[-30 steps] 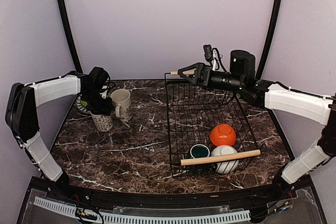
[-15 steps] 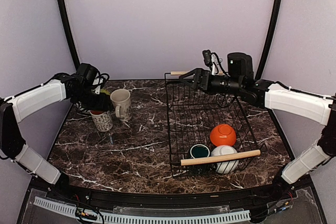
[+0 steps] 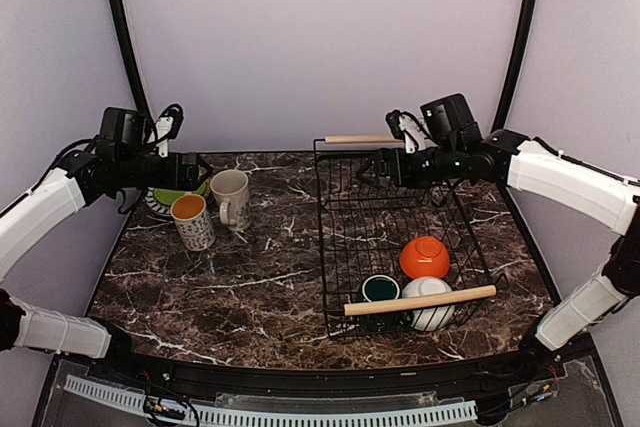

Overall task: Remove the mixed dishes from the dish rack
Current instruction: Grab the cup from the dish rack.

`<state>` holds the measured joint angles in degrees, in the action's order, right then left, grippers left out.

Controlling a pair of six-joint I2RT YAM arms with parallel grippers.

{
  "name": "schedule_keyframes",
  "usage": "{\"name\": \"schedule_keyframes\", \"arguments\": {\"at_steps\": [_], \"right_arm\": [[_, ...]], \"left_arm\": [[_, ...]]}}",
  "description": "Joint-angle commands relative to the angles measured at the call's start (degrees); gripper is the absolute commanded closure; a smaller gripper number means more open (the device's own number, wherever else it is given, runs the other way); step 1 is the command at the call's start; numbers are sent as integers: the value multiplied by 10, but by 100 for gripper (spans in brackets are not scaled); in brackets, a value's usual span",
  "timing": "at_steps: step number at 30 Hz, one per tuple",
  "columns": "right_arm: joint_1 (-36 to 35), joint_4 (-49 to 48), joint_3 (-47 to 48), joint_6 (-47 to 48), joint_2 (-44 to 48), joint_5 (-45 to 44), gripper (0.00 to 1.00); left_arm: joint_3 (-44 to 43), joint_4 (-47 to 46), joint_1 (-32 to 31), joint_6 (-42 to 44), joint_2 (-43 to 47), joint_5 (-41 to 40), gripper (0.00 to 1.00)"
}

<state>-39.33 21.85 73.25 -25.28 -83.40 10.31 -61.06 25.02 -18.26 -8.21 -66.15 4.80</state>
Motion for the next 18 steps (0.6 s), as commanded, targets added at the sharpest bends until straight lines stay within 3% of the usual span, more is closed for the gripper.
{"name": "schedule_keyframes", "arguments": {"at_steps": [1,5,10,18], "right_arm": [[-2,155,43,41,-29,-37,1],[-5,226,64,43,-54,-23,1],[-29,291,96,61,-80,14,1],[-91,395,141,83,-138,29,1]], "left_arm": [[-55,-30,-1,-23,19,83,2],[-103,-86,-9,-83,6,156,1],[-167,-123,-36,-87,-38,181,1],[-112,-130,-53,-38,-51,157,1]]}}
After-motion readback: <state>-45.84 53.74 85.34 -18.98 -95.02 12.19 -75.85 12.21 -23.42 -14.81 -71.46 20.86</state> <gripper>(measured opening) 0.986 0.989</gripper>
